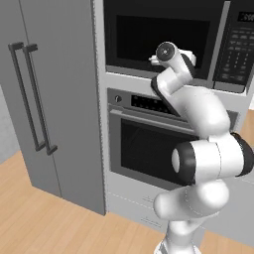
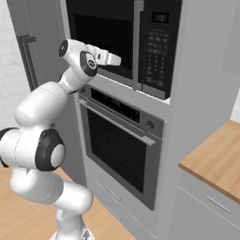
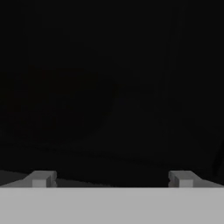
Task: Pick the mushroom from the sink and place it in the bowl. Then pick the bowl and place it in the microwave. Then close the microwave door and press the start button.
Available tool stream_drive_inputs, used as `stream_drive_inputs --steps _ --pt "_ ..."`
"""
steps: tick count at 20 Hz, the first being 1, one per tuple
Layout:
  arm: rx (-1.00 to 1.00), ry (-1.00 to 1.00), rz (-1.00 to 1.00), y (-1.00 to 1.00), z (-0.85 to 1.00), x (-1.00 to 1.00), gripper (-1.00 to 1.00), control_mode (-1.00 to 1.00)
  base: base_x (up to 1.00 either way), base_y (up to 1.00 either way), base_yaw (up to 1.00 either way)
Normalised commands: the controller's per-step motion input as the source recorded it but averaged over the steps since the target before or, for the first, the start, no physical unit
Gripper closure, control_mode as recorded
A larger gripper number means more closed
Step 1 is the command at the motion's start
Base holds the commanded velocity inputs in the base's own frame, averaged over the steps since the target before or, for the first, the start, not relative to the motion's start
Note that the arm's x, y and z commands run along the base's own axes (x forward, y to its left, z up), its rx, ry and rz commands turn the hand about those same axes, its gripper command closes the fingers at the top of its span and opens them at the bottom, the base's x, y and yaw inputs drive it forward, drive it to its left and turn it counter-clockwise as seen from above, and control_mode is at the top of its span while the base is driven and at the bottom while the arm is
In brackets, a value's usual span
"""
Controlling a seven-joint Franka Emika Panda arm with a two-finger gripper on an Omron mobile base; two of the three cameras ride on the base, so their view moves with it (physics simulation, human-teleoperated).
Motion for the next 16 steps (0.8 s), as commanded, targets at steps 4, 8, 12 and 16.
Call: stream_drive_inputs --steps 4,8,12,16 --pt "0.01 -0.09 0.01 0.06 0.02 -0.37 -1.0 -1.0 0.0 0.0 0.0" --pt "0.0 -0.31 0.0 0.23 0.01 -1.0 -1.0 -1.0 0.0 0.0 0.0" --pt "0.0 -0.13 0.0 0.0 0.04 -1.0 -1.0 -1.0 0.0 0.0 0.0" --pt "0.0 -0.01 0.0 -0.1 0.0 -1.0 1.0 -1.0 0.0 0.0 0.0"
